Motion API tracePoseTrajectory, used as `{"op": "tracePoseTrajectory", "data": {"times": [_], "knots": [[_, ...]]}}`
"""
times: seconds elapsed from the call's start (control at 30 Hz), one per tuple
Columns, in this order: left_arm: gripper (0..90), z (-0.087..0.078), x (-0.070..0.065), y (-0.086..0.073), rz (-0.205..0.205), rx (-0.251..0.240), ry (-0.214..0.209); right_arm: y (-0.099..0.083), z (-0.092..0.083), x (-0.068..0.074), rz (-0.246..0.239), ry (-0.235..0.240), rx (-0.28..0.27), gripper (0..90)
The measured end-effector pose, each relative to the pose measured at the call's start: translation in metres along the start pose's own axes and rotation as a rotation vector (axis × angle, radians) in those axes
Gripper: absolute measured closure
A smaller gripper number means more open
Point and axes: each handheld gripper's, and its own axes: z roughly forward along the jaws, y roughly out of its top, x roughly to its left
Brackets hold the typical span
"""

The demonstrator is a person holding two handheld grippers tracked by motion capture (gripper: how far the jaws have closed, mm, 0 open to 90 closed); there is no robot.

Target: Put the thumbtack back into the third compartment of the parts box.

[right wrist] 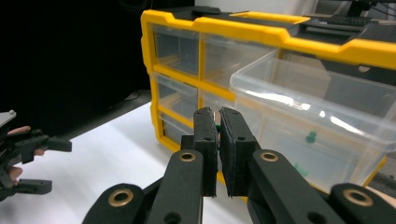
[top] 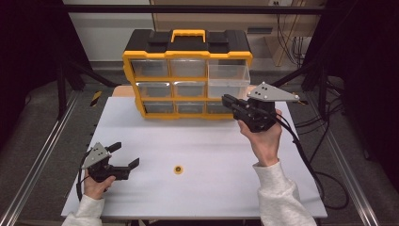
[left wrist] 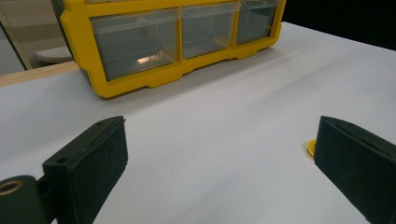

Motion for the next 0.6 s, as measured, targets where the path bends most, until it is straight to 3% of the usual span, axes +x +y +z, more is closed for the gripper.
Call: {"op": "tracePoseTrajectory", "data": {"times": [0.6], "knots": [[2.9, 0.000, 0.000, 0.000, 0.000, -0.002, -0.001, 0.032, 0.008, -0.013, -0.009, -0.067, -0.004, 86.1]]}}
